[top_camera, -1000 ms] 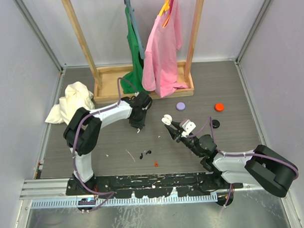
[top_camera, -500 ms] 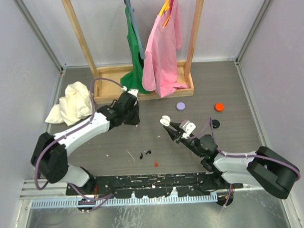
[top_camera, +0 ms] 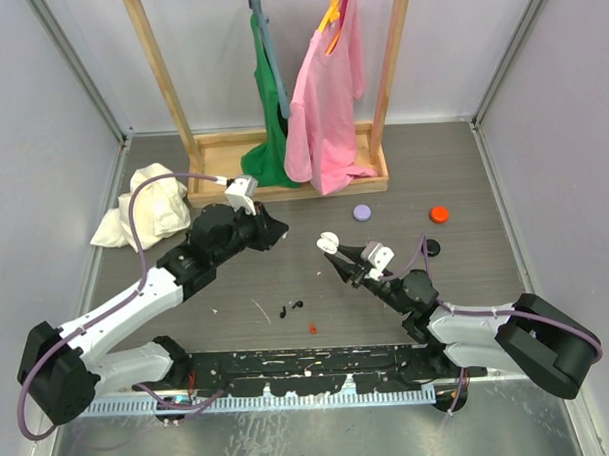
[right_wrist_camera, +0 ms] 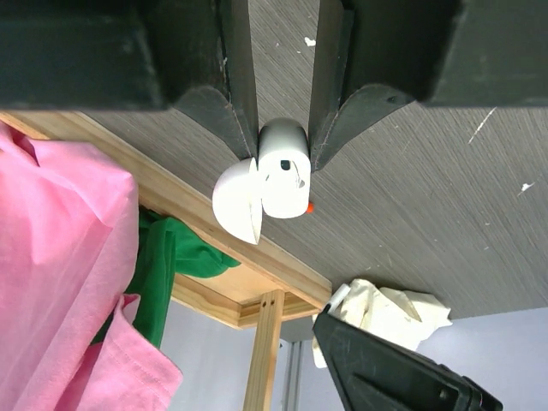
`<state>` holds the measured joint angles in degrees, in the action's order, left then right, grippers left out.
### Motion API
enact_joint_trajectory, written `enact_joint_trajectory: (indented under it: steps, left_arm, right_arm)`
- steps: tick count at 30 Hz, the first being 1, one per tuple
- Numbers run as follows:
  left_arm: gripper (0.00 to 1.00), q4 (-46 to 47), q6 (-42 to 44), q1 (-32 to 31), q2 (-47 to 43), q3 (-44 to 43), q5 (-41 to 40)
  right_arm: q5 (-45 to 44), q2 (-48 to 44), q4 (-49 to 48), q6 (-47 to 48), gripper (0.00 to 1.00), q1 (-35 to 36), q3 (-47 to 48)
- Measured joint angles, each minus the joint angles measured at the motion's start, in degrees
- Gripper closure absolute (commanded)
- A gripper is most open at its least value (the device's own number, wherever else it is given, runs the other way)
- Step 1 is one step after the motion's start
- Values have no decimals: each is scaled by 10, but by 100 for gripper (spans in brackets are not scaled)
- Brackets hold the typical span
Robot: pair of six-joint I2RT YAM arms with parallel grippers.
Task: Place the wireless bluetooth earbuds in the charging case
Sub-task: Pick up the earbud from the center of the board, then place the earbud in the charging case.
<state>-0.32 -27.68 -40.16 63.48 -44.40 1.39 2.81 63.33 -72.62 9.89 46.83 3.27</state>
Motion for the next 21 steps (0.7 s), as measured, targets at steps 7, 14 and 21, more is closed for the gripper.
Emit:
enact_joint_trajectory:
  steps: [7, 14, 21]
  left_arm:
    - [91, 137, -4, -16, -15, 45, 41]
    - [92, 242, -4, -48, 3, 57, 77]
    - [92, 302, -2, -76, 29, 63, 94]
  right_arm:
    - [9, 0, -10, -11, 99, 0, 0]
    - [14, -10, -26, -27, 99, 0, -1]
    - [14, -20, -41, -39, 99, 0, -2]
